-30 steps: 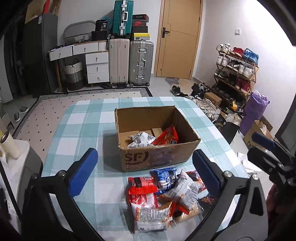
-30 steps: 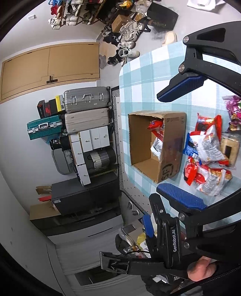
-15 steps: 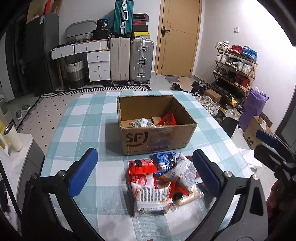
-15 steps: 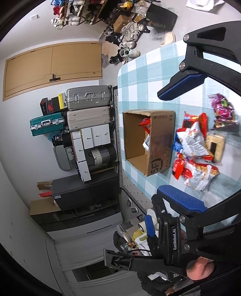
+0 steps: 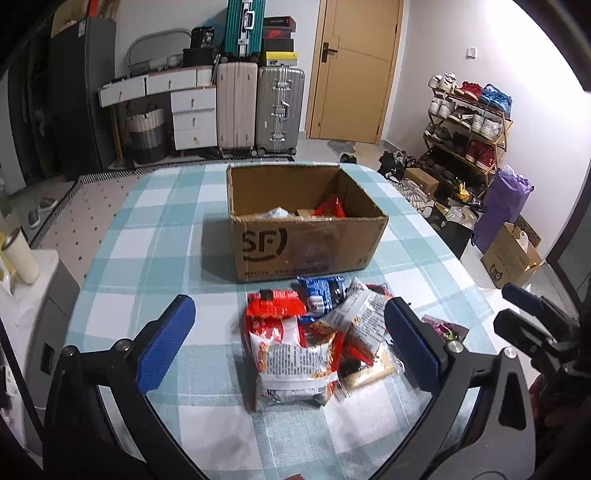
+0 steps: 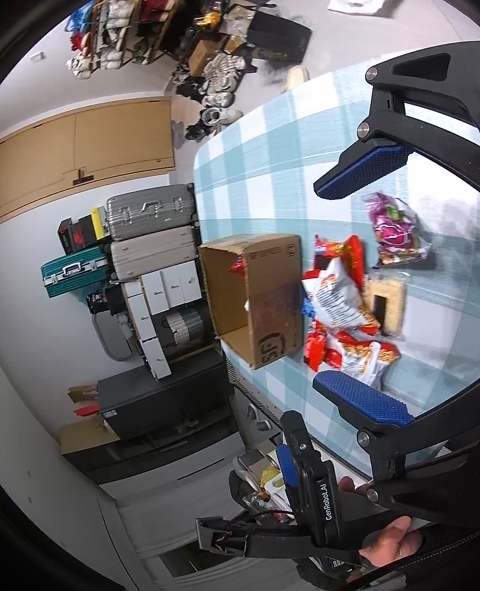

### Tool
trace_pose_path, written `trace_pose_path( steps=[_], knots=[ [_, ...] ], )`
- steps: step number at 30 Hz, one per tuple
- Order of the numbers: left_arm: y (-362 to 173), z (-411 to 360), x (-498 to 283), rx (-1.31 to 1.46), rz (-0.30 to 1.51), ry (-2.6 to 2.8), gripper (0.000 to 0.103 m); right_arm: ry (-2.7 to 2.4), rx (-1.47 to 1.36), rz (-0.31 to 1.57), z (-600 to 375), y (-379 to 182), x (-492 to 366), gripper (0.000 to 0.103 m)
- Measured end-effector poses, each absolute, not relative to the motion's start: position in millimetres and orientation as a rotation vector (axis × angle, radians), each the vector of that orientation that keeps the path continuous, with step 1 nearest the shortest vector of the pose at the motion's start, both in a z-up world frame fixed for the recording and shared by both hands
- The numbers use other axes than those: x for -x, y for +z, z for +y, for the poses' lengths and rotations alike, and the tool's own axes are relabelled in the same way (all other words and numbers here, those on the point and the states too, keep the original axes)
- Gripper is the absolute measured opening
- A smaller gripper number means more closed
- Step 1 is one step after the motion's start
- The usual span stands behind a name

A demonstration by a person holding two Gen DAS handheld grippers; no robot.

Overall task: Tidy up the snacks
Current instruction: 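Withdraw both tools from the box back toward the snack pile, then grasp the purple candy bag with the right gripper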

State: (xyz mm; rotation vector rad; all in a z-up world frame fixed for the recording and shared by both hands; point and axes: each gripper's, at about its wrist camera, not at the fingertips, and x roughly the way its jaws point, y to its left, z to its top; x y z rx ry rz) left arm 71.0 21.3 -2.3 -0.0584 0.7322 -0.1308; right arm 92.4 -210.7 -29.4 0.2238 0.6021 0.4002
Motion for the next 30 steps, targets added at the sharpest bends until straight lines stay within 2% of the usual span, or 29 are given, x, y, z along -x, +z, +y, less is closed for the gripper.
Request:
trace_pose_path(
  steps=[17, 30],
  knots=[
    [-48, 9, -70, 0.058, 0.795, -0.154, 0.102, 0.347, -0.300, 0.744, -227, -106, -101, 0.095],
    [-67, 12, -79, 0.058, 0.827, -0.142, 0.102, 0.343, -0.352, 0.792, -235, -134, -120, 0.095]
  ],
)
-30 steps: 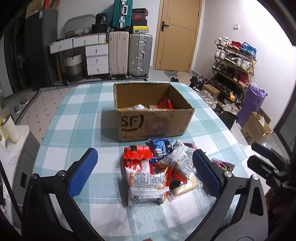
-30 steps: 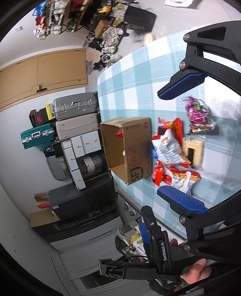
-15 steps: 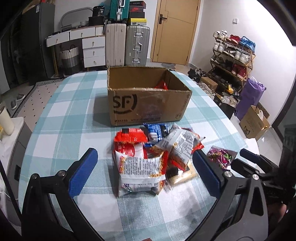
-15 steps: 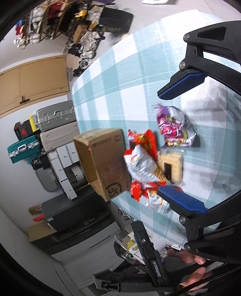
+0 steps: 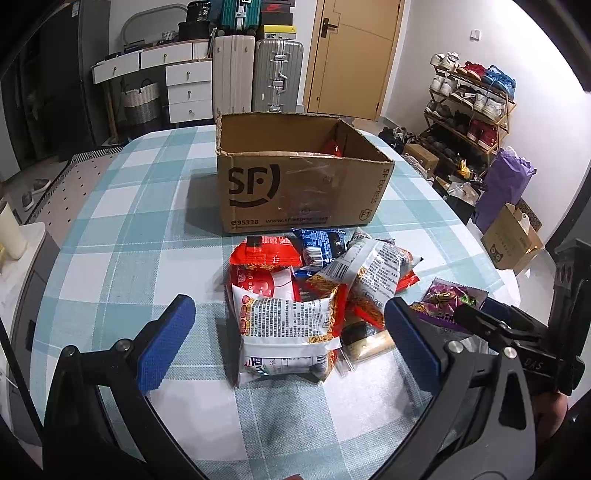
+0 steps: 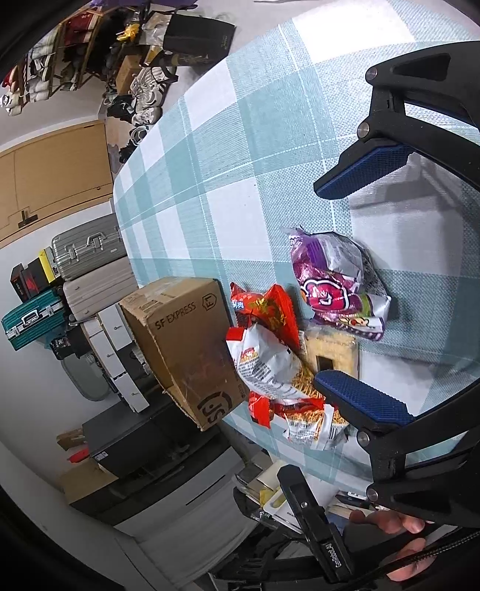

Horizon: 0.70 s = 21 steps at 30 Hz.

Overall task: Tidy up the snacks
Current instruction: 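Grasp the purple candy bag with the right gripper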

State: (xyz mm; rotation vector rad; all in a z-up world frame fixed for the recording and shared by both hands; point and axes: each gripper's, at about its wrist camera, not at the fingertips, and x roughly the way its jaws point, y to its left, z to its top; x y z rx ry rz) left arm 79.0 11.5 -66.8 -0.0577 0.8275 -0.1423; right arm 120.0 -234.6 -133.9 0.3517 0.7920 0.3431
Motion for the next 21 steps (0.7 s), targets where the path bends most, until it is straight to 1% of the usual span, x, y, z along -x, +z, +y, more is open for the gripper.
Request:
trace_pose_path(
  steps=[4, 7, 10, 12, 13, 14, 15, 16, 19, 20, 21],
  knots=[
    [-73, 12, -78, 0.062, 0.843, -0.146, 0.102, 0.340, -0.357, 0.802, -235, -140, -127, 0.095],
    [-78, 13, -77, 0.067, 0.859, -0.141, 0.102, 0.348, -0.362, 0.809, -234, -143, -131, 0.085],
    [-83, 15, -76, 0.067, 0.874, -0.135, 0.102, 0.351, -0.371, 0.812, -233, -147, -135, 0.084],
    [-85, 17, -75, 0.069, 0.879, -0.126, 0.102, 0.354, -0.368, 0.822, -232, -149, -137, 0.077],
    [-85, 19, -74, 0.074, 0.880, -0.122, 0.102, 0.351, -0.360, 0.833, -230, -151, -139, 0.070],
    [-85, 21, -75, 0.078, 0.882, -0.119, 0.102, 0.352, -0.357, 0.839, -228, -152, -140, 0.065],
    [-85, 22, -74, 0.082, 0.882, -0.116, 0.102, 0.356, -0.358, 0.842, -228, -154, -140, 0.062],
    [-85, 24, -74, 0.084, 0.882, -0.114, 0.102, 0.358, -0.356, 0.847, -226, -155, -141, 0.054],
    [-85, 28, -72, 0.089, 0.881, -0.105, 0.102, 0.366, -0.336, 0.846, -225, -156, -140, 0.046],
    [-86, 29, -72, 0.095, 0.883, -0.104, 0.102, 0.377, -0.339, 0.848, -225, -155, -140, 0.041],
    [-86, 31, -72, 0.098, 0.884, -0.102, 0.102, 0.389, -0.342, 0.846, -226, -155, -140, 0.040]
  ],
)
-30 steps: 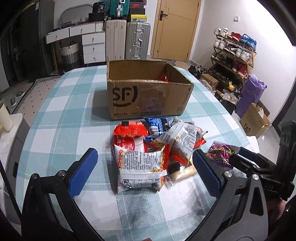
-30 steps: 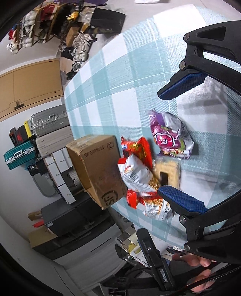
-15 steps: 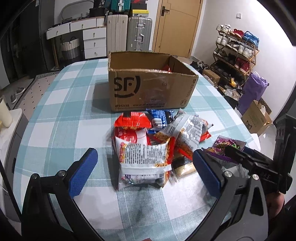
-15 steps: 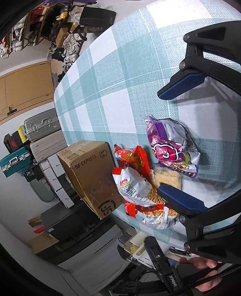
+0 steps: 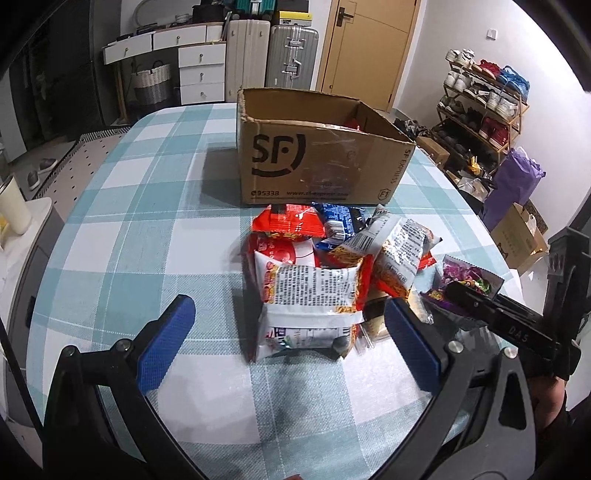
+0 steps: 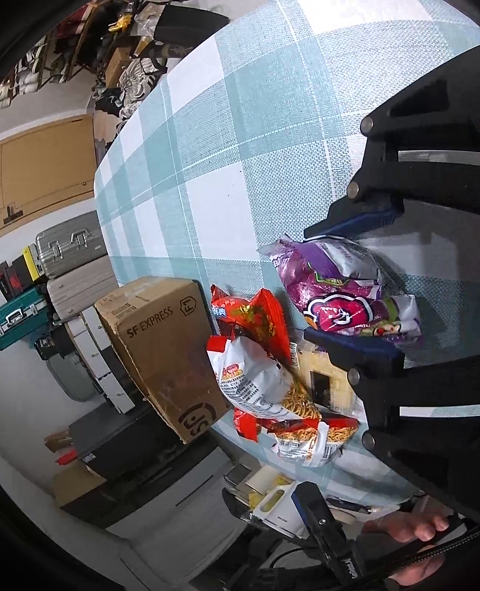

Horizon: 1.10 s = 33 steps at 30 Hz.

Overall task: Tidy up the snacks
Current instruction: 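Grasp the purple candy bag with the right gripper, then grasp the white noodle-snack bag with the left gripper while the right gripper holds the purple bag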

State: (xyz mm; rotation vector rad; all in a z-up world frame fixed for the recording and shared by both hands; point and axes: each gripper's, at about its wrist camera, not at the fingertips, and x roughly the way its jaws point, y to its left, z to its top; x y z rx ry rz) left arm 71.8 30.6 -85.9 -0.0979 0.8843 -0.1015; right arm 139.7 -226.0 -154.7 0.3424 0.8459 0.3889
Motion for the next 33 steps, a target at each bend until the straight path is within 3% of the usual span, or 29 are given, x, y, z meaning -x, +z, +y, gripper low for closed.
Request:
trace_pose_path(
  steps=[17, 33],
  knots=[
    [-92, 56, -67, 0.161, 0.916, -0.069, 0.102, 0.445, -0.367, 0.770, -232, -130, -118, 0.038],
    [-116, 33, -90, 0.147, 1.019, -0.102, 0.102, 0.444, -0.369, 0.742, -233, -124, -114, 0.038]
  ],
)
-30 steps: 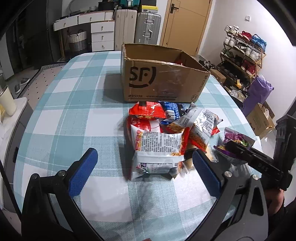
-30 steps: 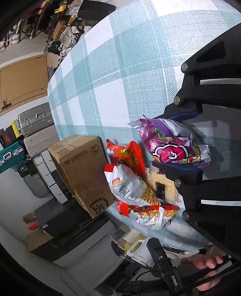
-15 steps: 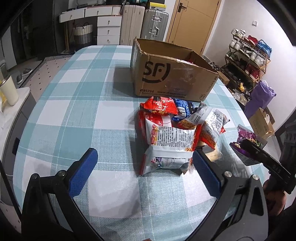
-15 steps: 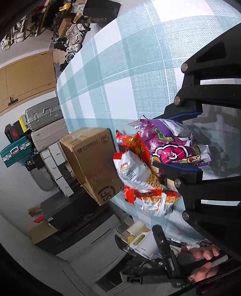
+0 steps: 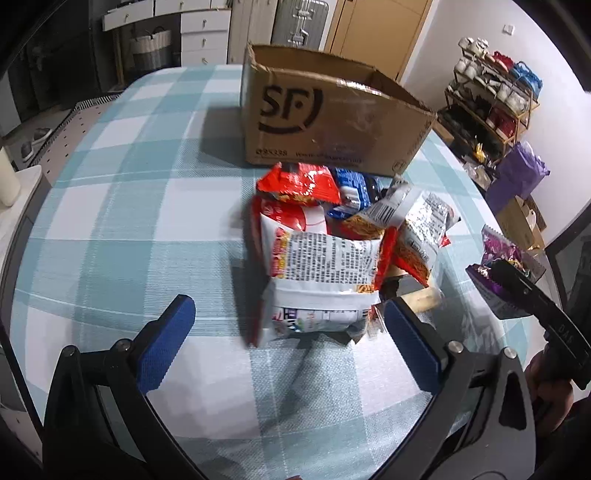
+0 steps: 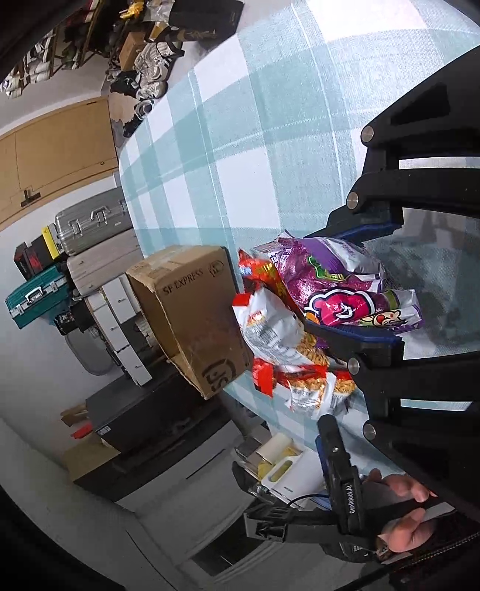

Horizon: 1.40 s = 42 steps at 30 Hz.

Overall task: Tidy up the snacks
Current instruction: 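Grasp the white noodle-snack bag with the left gripper while the right gripper holds the purple bag, then carry both held bags over the cardboard box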

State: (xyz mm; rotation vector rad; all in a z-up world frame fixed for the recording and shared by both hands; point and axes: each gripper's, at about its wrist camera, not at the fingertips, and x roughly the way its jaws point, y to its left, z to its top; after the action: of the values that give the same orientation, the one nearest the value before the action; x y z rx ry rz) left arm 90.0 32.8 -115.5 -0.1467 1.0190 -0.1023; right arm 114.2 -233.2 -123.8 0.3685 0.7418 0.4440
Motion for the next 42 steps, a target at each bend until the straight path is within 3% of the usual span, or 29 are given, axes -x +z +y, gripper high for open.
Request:
trace_pose_path(
  steps=[26, 27, 29, 30, 33, 42],
  knots=[
    [-139, 17, -113, 0.114, 1.064, -0.068, 0.101, 0.466, -0.394, 0.724, -247, -139, -112, 0.038],
    [-139, 18, -113, 0.118, 1.059, -0.069, 0.099, 0.467, -0.393, 0.724, -247, -139, -111, 0.038],
    [-138, 19, -112, 0.133, 1.051, -0.098, 0.083, 0.465, -0.390, 0.723, -246, -139, -111, 0.038],
    [-137, 19, -110, 0.145, 1.048, -0.125, 0.064, 0.466, -0.388, 0.722, -247, -138, -110, 0.038],
    [-136, 20, -106, 0.142, 1.030, -0.149, 0.054, 0.471, -0.381, 0.721, -245, -136, -109, 0.038],
    [-133, 30, -94, 0.152, 1.023, -0.170, 0.052, 0.478, -0.356, 0.709, -237, -123, -104, 0.038]
  ],
)
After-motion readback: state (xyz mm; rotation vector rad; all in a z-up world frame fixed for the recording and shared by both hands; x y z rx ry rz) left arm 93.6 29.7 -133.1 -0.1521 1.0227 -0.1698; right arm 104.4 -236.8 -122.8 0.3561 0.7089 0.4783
